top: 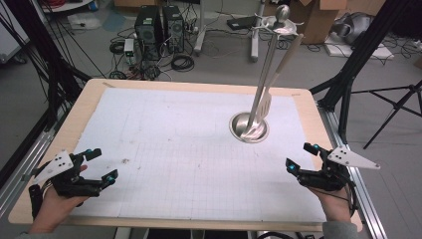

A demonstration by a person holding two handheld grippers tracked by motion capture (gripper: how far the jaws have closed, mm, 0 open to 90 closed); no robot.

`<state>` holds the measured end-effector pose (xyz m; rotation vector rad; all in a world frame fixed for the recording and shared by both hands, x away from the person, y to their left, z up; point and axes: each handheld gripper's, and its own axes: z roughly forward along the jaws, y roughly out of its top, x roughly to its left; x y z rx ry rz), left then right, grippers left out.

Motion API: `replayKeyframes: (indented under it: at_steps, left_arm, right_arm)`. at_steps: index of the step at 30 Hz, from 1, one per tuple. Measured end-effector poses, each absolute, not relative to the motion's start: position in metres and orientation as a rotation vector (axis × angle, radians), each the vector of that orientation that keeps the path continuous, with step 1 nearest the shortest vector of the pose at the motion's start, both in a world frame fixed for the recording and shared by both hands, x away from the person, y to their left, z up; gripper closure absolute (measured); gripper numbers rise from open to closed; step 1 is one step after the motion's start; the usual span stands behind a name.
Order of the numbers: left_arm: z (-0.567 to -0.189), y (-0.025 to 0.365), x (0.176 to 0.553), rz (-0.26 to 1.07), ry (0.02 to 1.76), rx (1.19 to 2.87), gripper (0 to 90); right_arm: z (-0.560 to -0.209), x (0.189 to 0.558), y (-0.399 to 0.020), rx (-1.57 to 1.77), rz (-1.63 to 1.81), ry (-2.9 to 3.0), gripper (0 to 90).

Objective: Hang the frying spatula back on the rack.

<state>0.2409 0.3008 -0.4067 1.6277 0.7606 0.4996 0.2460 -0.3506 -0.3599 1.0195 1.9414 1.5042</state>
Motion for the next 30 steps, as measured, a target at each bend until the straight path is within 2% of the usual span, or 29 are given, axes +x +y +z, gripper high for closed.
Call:
replayKeyframes:
  at_steps: [30]
  left_arm:
    - [-0.412,0.301,0.239,0.509,0.79,1.661,2.4]
  right_arm:
    - [-0.403,0.226,-0.376,1.113,1.49,1.935,12.4]
